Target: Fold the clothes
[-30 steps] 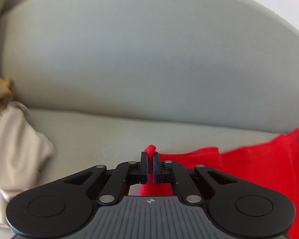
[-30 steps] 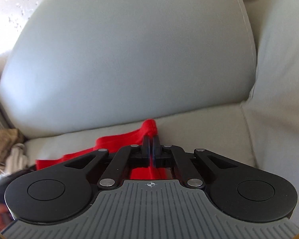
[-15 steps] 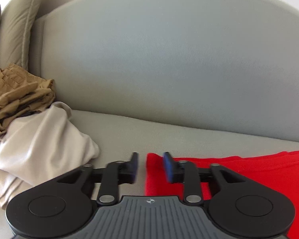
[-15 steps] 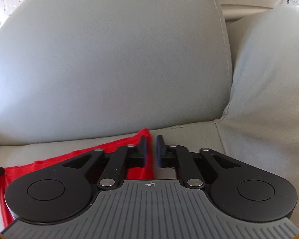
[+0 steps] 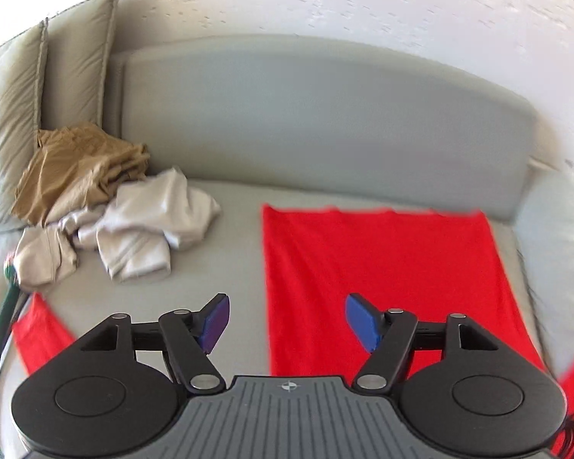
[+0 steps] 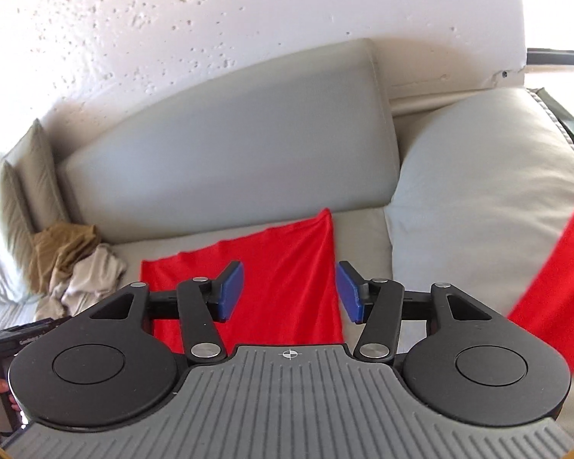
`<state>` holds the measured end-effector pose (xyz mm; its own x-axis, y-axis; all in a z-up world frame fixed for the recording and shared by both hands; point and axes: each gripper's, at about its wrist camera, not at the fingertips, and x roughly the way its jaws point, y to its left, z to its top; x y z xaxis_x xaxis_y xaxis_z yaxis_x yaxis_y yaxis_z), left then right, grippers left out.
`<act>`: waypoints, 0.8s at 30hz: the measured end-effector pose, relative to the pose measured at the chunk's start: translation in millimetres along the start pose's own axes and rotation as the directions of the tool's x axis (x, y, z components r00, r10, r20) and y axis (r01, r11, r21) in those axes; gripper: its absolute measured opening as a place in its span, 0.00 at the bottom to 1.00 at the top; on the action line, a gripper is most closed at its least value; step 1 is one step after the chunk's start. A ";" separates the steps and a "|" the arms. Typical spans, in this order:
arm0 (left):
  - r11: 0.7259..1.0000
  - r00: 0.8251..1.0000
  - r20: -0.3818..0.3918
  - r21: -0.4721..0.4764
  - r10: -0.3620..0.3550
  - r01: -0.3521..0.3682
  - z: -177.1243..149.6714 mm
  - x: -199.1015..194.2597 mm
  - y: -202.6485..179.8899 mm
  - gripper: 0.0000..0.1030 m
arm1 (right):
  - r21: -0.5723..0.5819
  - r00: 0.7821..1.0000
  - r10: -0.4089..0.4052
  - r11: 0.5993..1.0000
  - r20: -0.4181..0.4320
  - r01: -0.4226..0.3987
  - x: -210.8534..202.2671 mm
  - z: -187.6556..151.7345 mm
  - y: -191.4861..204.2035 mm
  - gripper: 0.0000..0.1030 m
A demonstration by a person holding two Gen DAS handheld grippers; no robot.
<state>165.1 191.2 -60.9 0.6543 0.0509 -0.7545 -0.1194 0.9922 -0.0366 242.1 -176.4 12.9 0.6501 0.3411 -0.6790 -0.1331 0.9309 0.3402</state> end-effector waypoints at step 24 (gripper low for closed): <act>0.994 0.945 -0.317 0.046 -0.080 0.100 -220.8 -41.3 -79.7 0.22 | -0.175 0.885 -0.125 0.983 -0.448 0.050 -40.2 -271.9 -2.0 0.31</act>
<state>-17.3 84.8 -171.6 0.3916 -0.0677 -0.9176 -0.0187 0.9965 -0.0816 12.9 -156.4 -137.4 0.2564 0.2447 -0.9351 -0.2294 0.9552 0.1870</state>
